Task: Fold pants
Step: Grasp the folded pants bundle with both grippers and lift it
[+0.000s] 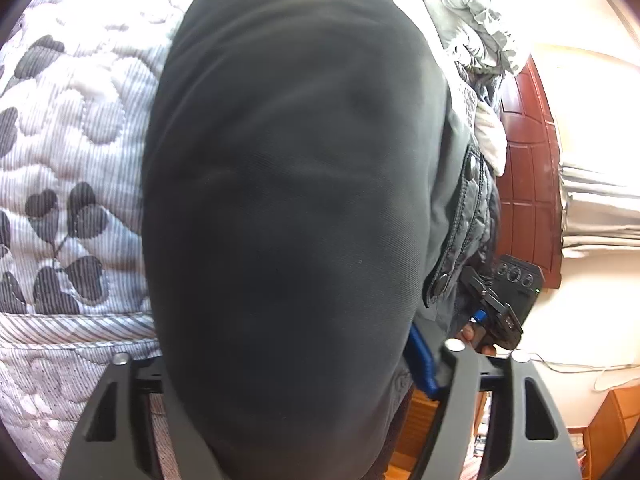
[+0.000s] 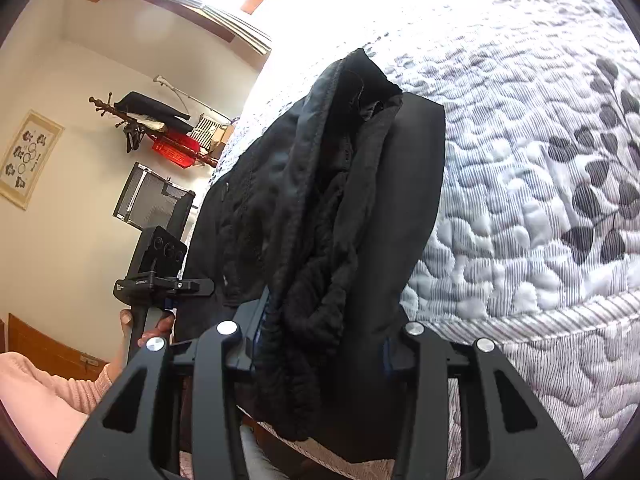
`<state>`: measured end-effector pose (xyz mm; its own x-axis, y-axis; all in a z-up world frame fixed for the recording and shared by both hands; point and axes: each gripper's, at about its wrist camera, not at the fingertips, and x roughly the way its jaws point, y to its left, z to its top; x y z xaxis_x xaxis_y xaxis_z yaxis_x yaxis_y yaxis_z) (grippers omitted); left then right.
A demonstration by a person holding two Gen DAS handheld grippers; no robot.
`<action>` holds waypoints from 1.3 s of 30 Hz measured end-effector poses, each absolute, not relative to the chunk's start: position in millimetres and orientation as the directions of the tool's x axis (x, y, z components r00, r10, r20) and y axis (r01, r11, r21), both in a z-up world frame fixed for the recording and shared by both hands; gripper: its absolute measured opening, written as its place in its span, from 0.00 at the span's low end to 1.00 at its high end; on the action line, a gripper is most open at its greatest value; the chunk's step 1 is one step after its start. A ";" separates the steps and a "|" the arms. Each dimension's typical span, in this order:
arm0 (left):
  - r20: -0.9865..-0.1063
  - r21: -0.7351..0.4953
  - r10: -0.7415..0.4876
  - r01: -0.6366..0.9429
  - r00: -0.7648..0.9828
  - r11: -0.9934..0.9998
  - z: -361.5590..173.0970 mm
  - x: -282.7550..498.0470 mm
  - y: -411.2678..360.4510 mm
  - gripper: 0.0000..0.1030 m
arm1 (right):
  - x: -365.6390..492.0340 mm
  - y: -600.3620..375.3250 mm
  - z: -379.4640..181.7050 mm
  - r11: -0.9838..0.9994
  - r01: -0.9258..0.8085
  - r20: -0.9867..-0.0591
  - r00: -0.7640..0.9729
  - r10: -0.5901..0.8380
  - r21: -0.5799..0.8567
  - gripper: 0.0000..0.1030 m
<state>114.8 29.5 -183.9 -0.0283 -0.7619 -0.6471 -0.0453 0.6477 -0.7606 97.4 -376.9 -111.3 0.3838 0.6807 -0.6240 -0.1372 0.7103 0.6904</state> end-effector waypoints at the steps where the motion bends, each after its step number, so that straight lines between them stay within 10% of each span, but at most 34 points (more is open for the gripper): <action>1: -0.644 -0.763 -0.765 -0.045 -0.020 0.644 -183.2 115.6 30.9 0.60 | 99.6 -374.4 -108.1 0.716 -0.148 -0.625 0.389 0.677 0.683 0.38; 22: -0.589 -0.777 -0.775 0.105 0.231 0.621 -117.8 226.6 35.1 0.47 | 238.8 -342.8 -40.4 0.749 -0.346 -0.550 0.518 0.655 0.566 0.37; 31: -0.622 -0.751 -0.738 0.069 0.263 0.657 -136.7 294.6 50.4 0.48 | 342.1 -349.8 -98.1 0.711 -0.257 -0.570 0.450 0.688 0.655 0.37; 37: -0.649 -0.732 -0.718 0.049 0.252 0.679 -165.9 293.0 56.7 0.68 | 359.8 -371.7 -155.4 0.691 -0.113 -0.604 0.399 0.690 0.714 0.45; 39: -0.668 -0.712 -0.697 0.051 0.258 0.701 -172.5 290.3 62.4 0.78 | 358.2 -377.5 -167.5 0.704 -0.077 -0.627 0.394 0.672 0.706 0.61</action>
